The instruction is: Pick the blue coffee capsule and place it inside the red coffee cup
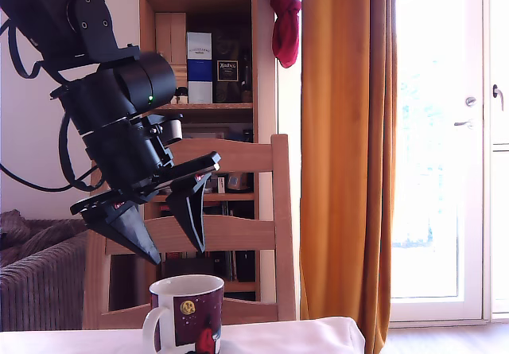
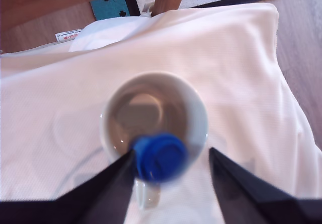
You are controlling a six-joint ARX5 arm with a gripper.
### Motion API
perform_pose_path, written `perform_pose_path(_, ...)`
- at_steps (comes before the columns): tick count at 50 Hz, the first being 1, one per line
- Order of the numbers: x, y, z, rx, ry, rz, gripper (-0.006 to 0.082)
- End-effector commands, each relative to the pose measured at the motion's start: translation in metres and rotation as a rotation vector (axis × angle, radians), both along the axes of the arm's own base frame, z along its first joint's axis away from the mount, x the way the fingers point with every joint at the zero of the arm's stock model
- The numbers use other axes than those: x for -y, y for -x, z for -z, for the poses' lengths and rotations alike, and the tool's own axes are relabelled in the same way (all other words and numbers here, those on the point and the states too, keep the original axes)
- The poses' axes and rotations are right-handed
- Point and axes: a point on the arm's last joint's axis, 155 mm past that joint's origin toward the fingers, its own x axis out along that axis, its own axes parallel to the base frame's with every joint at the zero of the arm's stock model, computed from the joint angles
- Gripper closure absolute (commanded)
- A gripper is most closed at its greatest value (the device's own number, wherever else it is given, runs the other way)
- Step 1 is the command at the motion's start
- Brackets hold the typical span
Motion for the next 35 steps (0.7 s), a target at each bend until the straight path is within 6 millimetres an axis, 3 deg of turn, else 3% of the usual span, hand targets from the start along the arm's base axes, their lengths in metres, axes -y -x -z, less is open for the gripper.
perform_pose_path(1, -0.001, -0.004, -0.008, 0.021, 0.006, -0.001, 0.0594)
perform_pose_path(4, -0.003, -0.006, -0.014, 0.042, 0.005, 0.011, 0.0792)
perform_pose_path(12, -0.018, -0.018, -0.038, 0.137, -0.038, 0.016, 0.0784)
perform_pose_path(35, -0.112, -0.025, -0.117, 0.335, -0.263, -0.109, 0.0786)
